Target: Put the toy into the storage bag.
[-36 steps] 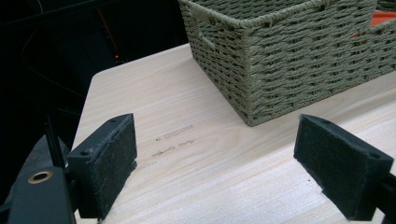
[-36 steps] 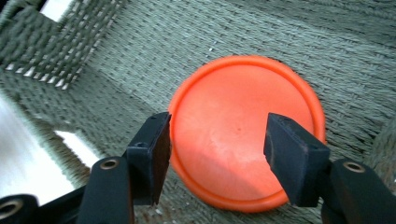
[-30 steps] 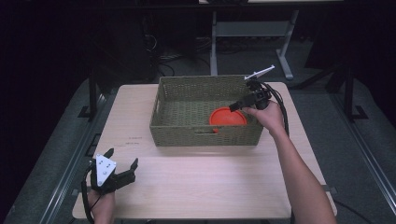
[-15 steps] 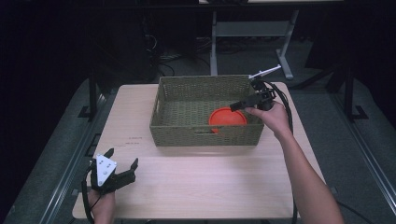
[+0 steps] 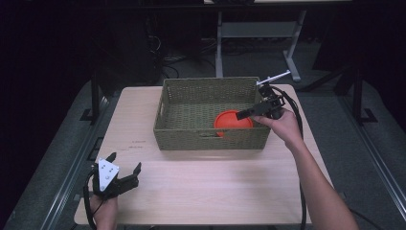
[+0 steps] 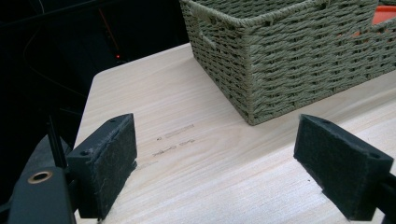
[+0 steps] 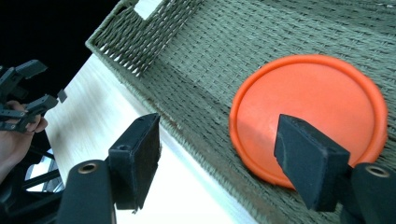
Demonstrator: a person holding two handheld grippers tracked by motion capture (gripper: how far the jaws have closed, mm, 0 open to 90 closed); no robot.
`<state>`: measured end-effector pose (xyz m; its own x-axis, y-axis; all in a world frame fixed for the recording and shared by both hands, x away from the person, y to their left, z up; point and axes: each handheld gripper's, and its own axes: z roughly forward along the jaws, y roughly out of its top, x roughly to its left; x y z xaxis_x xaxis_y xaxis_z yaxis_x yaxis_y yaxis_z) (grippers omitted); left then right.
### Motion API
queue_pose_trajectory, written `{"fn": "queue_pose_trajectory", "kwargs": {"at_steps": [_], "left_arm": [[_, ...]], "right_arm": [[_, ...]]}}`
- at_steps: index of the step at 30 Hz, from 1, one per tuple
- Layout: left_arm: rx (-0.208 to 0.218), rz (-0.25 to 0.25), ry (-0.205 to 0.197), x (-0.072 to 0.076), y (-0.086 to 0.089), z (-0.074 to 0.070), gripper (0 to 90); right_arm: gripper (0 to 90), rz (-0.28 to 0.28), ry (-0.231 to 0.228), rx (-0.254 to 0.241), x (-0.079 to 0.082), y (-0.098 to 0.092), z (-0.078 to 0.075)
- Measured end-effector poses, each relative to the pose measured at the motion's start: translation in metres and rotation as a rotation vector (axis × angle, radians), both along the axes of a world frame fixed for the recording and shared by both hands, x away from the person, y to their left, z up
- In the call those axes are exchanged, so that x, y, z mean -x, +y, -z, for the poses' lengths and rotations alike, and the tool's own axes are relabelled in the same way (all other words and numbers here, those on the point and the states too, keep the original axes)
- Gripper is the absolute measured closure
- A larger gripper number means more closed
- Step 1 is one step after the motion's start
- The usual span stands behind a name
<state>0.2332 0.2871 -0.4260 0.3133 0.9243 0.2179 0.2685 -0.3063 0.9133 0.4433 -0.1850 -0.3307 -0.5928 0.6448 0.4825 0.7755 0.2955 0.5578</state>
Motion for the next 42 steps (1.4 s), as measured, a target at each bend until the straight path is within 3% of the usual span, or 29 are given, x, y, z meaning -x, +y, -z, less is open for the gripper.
{"fn": "queue_pose_trajectory", "kwargs": {"at_steps": [14,24,42], "left_arm": [[-0.004,0.0,0.004,0.0,-0.001,0.0,12.7],[-0.008,0.0,0.004,0.0,-0.001,0.0,12.7],[-0.01,-0.001,0.006,0.0,-0.001,0.0,12.7]], "right_arm": [[30.3,-0.032,-0.041,-0.004,0.028,-0.01,0.0],[29.4,-0.058,-0.043,-0.048,0.047,-0.017,0.003],[28.3,-0.09,-0.05,-0.065,0.075,-0.026,0.017]]}}
